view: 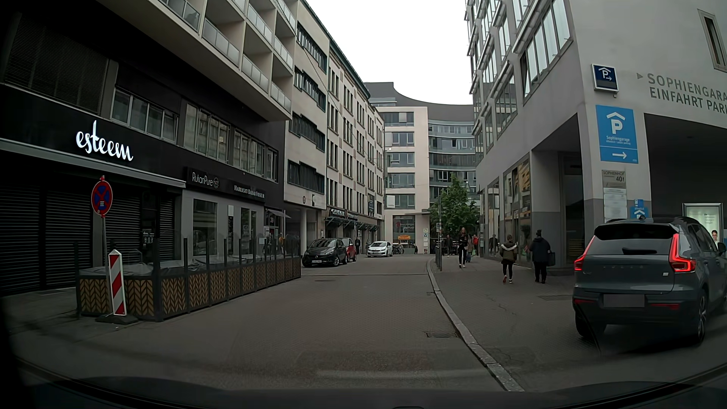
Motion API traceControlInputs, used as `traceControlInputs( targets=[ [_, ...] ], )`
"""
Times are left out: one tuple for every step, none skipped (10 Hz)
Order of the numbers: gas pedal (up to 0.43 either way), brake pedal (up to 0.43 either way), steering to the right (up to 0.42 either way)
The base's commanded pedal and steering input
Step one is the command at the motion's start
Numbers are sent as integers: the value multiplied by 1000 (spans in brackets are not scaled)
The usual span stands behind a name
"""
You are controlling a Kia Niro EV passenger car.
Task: Follow the waypoints while adhering to traffic rules and regulations
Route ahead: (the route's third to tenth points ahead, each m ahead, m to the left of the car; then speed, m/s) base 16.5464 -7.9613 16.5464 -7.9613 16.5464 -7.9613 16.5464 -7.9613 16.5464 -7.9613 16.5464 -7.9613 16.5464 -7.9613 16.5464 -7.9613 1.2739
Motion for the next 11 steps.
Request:
traceControlInputs(
  targets=[
    [0, 0, 91],
    [0, 0, 99],
    [0, 0, 110],
    [0, 0, 125],
    [0, 0, 146],
    [0, 0, 167],
    [0, 0, 200],
    [0, 18, 230],
    [0, 91, 259],
    [0, 134, 284],
    [0, 134, 309]
  ],
)
